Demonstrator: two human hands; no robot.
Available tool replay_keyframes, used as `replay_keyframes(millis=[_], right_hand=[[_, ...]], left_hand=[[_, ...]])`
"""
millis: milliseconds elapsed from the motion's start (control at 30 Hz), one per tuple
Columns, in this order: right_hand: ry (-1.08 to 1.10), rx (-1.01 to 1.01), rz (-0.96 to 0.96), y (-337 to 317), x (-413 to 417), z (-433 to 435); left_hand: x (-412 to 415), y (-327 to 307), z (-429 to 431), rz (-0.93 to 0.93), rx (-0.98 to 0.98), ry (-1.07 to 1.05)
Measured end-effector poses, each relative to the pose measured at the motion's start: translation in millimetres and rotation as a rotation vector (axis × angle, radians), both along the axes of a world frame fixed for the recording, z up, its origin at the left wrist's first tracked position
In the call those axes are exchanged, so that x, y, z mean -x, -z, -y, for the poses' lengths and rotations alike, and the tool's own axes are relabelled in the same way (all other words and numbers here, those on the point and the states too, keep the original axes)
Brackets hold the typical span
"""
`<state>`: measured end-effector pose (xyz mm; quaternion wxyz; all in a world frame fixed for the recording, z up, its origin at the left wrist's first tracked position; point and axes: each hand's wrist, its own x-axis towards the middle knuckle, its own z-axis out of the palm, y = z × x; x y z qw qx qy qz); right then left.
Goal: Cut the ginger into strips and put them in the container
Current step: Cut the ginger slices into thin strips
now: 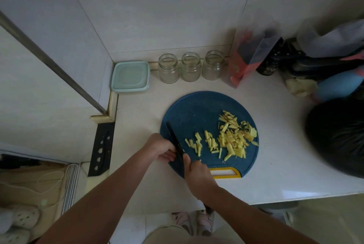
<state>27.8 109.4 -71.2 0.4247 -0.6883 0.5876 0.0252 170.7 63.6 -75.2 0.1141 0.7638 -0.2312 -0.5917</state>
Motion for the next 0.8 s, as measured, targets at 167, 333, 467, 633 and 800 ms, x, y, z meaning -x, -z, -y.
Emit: replay_keyframes(millis=[167,333,467,633,800], right_hand=[[0.148,0.032,0.023,13.3,-17.4,14.1],[0.192,-0.033,0.045,13.2,-20.5,29.0],[0.157,-0.038,0.06,15.2,2.9,23.0],[0.317,-0.071,0.031,12.1,53.8,19.1],[0.356,-0.153,0.05,-7.6,70.4,38.5]], left_hand=[[-0.9,0.4,2.4,0.041,0.016,0.005],[-1.2,-2.7,4.2,0.047,0.013,0.025],[-0.5,-3.6,3.4,0.031,-0.009,0.032],[0.2,-6.3,2.9,0.018,-0.029,0.058],[7.8,-8.7,-0.4,0.013,-0.022,0.023]])
